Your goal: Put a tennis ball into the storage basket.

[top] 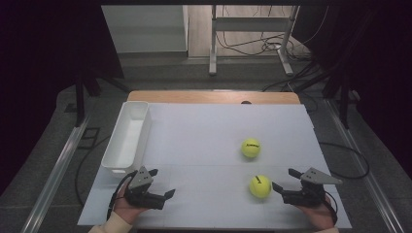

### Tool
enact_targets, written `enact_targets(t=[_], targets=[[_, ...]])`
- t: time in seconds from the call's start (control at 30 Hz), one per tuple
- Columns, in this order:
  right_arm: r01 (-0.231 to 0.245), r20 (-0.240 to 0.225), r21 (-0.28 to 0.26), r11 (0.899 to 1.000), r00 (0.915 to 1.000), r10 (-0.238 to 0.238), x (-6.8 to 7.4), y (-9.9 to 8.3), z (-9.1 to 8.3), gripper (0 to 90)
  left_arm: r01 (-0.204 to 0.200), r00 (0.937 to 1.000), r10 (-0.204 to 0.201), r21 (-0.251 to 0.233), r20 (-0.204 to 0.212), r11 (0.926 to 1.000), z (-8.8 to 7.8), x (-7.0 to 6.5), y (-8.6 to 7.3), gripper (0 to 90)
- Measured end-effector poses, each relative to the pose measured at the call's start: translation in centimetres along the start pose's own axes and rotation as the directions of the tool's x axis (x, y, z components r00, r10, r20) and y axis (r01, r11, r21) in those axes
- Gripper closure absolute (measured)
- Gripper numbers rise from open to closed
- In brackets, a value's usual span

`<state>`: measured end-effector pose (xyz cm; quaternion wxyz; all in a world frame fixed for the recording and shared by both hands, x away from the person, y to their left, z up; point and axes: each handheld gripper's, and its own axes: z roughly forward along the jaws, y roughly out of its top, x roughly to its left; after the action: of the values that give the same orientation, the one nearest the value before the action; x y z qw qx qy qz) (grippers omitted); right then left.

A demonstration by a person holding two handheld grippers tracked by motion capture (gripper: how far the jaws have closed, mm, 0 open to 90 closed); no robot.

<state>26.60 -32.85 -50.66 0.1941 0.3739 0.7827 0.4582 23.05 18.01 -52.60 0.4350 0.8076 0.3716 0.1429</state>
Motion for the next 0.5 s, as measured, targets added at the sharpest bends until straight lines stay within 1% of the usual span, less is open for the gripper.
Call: enact_targets(t=[0.23,0.5], targets=[[0.009,-0.001,0.007,1.000,1.0000,-0.009,0.03,-0.10,0.12,15.4,0.020,0.9997,-0.020,-0.008,0.012,0.9998,-0.02,0.12,0.05,4.8],[0.017,0.000,0.013,1.000,0.9999,-0.017,0.01,-0.13,0.31,15.5,0.024,0.9997,-0.024,0.000,0.010,0.9997,0.05,0.11,-0.01,4.8]])
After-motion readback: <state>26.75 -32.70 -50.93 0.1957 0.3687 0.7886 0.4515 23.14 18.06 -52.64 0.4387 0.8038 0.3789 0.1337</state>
